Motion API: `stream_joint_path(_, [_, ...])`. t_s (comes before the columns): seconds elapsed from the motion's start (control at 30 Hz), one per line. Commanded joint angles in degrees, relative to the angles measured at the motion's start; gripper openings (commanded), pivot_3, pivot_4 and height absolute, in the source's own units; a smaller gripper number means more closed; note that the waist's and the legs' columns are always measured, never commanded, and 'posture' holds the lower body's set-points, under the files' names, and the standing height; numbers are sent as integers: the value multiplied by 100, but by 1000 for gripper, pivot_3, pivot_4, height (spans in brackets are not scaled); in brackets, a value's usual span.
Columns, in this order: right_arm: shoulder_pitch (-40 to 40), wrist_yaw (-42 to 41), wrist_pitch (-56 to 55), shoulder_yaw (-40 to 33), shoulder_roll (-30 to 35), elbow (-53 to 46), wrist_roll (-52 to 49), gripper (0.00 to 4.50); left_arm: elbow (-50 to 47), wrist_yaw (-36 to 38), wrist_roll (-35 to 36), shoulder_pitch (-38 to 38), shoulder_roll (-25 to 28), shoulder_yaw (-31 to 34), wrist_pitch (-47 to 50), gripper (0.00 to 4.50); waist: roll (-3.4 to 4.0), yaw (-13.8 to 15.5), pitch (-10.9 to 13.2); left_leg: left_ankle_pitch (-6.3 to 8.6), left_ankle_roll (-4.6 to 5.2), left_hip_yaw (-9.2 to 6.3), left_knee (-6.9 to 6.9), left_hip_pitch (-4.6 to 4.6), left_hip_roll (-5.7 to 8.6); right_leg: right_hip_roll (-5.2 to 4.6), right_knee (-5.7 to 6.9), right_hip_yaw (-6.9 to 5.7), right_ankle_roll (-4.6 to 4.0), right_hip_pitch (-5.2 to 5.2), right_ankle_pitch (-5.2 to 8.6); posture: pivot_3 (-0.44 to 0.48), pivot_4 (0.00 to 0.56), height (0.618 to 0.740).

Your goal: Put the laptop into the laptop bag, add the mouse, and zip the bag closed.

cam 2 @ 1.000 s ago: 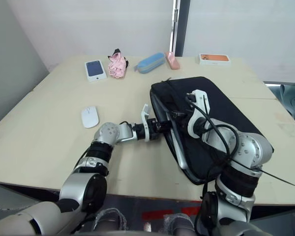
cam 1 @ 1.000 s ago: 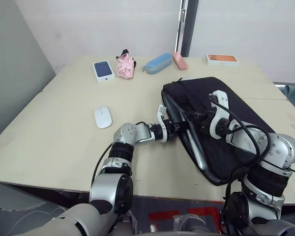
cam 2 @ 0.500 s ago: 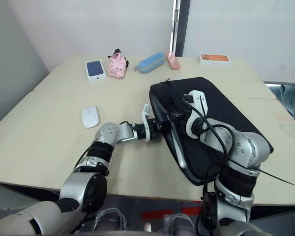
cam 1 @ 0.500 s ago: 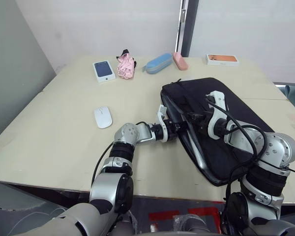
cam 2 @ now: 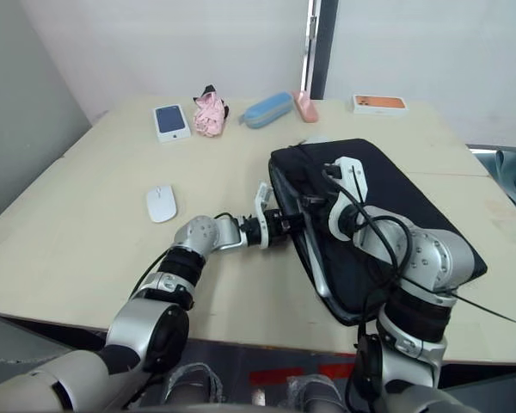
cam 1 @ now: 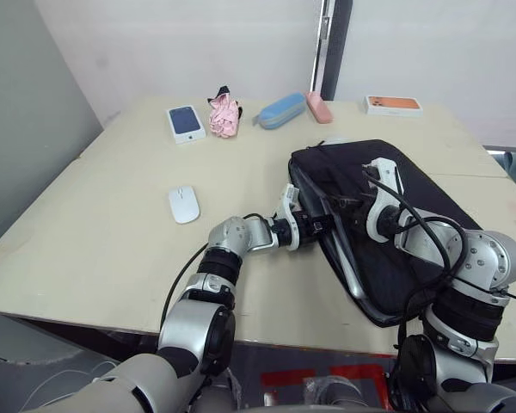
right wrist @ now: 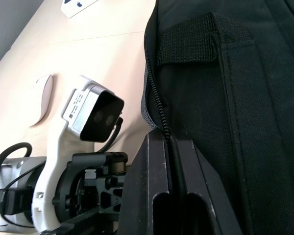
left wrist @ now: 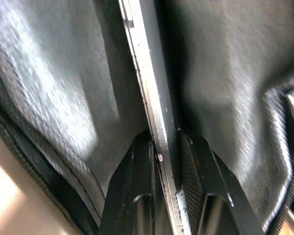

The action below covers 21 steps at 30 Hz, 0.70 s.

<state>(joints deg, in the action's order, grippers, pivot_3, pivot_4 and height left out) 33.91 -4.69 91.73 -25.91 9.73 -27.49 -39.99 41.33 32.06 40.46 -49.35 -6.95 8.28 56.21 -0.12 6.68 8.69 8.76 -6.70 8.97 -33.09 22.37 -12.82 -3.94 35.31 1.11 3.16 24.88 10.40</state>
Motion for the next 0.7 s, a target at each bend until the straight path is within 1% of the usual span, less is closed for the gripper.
stream_joint_path(0.03, [258, -166, -230, 55, -21, -107, -66, 0, 8, 171, 36, -440, -779, -174, -28, 238, 0, 0, 0, 0, 0, 0, 0, 0, 0, 0, 1, 0, 0, 0, 0, 0, 150, 740])
stream_joint_path(0.27, [244, -211, -270, 63, 3, -81, 20, 0, 89, 166, 72, -508, -789, -126, -91, 238, 0, 11, 0, 0, 0, 0, -2, 0, 0, 0, 3, 1, 0, 0, 0, 0, 150, 740])
stream_joint_path(0.3, [238, -220, -280, 66, 18, -73, 32, 0, 57, 200, 57, -492, -779, -160, -107, 737, 0, 13, 0, 0, 0, 0, -2, 0, 0, 0, 3, 1, 0, 0, 0, 0, 150, 740])
stream_joint_path(0.4, [227, -249, -328, 87, 65, -29, 67, 0, -33, 281, 17, -432, -728, -254, -138, 1697, 1, 16, -1, 0, 0, 0, -3, -1, 0, 0, 3, 1, 0, -1, 0, 0, 150, 740])
stream_joint_path(0.47, [216, -276, -380, 112, 108, 13, 100, 0, -83, 300, 13, -387, -661, -302, -125, 2527, 1, 16, -1, 0, 0, 1, -4, -2, 0, 0, 7, 2, -1, 0, 0, 0, 150, 740])
stream_joint_path(0.5, [207, -291, -405, 123, 132, 31, 118, 0, -105, 296, 9, -364, -616, -317, -118, 2831, 2, 14, -1, 0, 0, 1, -4, -2, 0, 0, 8, 2, -1, 0, 0, 0, 150, 740])
stream_joint_path(0.63, [103, -393, -632, 214, 315, 180, 201, 0, -471, 447, -151, -112, -175, -596, 2, 4256, 2, 14, -2, -1, 1, 1, -12, -4, 0, -2, 16, 4, -5, -2, 3, 0, 150, 740])
stream_joint_path(0.67, [84, -422, -682, 227, 354, 213, 211, 0, -651, 500, -134, -19, -75, -657, 124, 4463, 2, 12, -2, -1, 1, 1, -14, -7, 0, -5, 17, 5, -16, -5, 9, 0, 150, 740])
stream_joint_path(0.7, [68, -453, -727, 239, 394, 244, 222, 0, -845, 556, -120, 74, 27, -712, 247, 4463, 3, 6, -2, -1, 2, 1, -15, -11, 1, -9, 19, 6, -19, -8, 10, 0, 150, 740])
